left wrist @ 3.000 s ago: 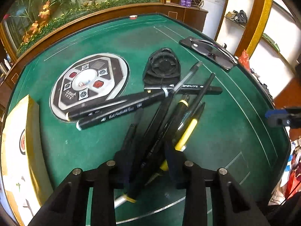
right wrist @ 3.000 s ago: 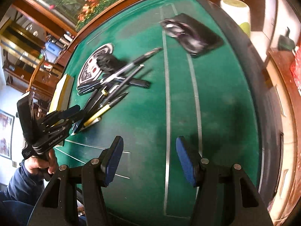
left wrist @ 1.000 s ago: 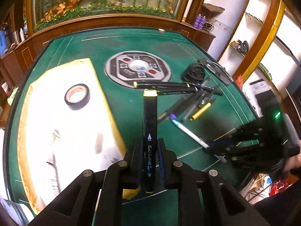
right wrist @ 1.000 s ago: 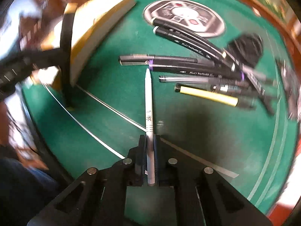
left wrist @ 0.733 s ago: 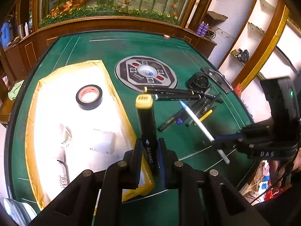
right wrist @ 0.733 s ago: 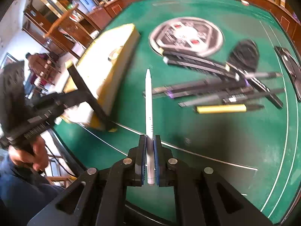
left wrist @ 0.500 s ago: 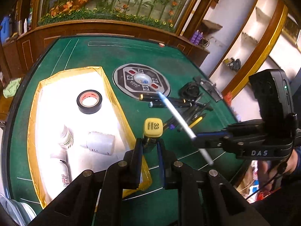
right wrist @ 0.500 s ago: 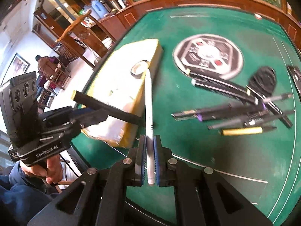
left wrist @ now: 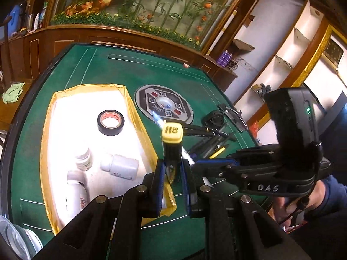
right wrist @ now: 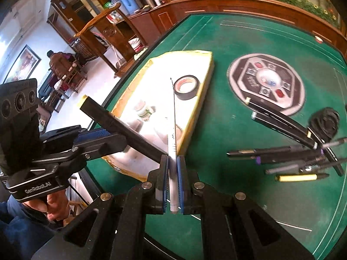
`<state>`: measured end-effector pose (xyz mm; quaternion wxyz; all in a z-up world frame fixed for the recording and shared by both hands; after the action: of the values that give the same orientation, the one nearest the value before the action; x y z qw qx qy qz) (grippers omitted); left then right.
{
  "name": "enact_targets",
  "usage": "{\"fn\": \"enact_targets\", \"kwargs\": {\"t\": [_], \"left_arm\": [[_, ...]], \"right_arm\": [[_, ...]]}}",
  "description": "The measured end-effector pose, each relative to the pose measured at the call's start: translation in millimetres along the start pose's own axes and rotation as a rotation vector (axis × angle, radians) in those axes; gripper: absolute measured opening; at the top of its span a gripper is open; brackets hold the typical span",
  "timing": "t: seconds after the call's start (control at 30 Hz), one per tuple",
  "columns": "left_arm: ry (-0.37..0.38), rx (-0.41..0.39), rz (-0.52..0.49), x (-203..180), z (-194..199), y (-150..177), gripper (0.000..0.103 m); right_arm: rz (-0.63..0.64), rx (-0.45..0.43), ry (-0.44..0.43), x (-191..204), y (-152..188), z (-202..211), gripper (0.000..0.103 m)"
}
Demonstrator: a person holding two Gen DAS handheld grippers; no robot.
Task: Organize rigid objects
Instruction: 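Grasp the white pen with the right gripper while the left gripper holds the black marker, then lower the marker and white pen into the tray and open both grippers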
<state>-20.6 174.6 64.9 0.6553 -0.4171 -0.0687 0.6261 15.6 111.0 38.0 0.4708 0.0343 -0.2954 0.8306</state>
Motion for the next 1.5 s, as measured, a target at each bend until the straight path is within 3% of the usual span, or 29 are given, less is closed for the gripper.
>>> {"fn": "enact_targets", "kwargs": {"t": [0.27,0.5,1.0,1.13,1.23,1.37,1.5], "left_arm": [[-0.058,0.029,0.039,27.7,8.9,-4.7,0.015],[-0.132,0.089,0.122,64.9,-16.9,-0.4,0.015],[-0.167,0.133,0.228,103.8,-58.0,-6.7,0.015],[-0.170,0.137,0.246,104.6,-59.0,-1.2,0.015],[-0.168,0.128,0.244,99.6,-55.1,-1.2,0.016],[-0.153,0.092,0.204,83.3,-45.9,-7.0,0.038],[-0.121,0.072,0.138,51.0,-45.5,-15.8,0.040]], "right_arm": [[0.039,0.023,-0.034,21.4,-16.2,-25.6,0.007],[0.026,0.077,-0.034,26.1,-22.6,-62.4,0.007],[-0.054,0.139,-0.056,22.1,-12.9,-96.1,0.007],[-0.044,0.138,-0.059,23.9,-10.9,-93.5,0.008],[-0.037,0.129,-0.071,26.4,-10.7,-85.3,0.017],[-0.012,0.049,-0.069,21.7,-13.7,-55.7,0.018],[-0.067,-0.021,-0.043,-7.0,-10.6,-21.8,0.026]]}}
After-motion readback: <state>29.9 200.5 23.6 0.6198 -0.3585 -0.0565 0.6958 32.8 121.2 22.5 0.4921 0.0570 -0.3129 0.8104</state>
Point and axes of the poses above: each gripper's, at about its wrist camera, not at the fingertips, and z roughly against the way its jaws point, x to its left, y to its underside, the point moved 8 cm from there along -z, roughly the way its jaws point, and after that the axes turned 2 degrees about -x, right-handed, at the moved point
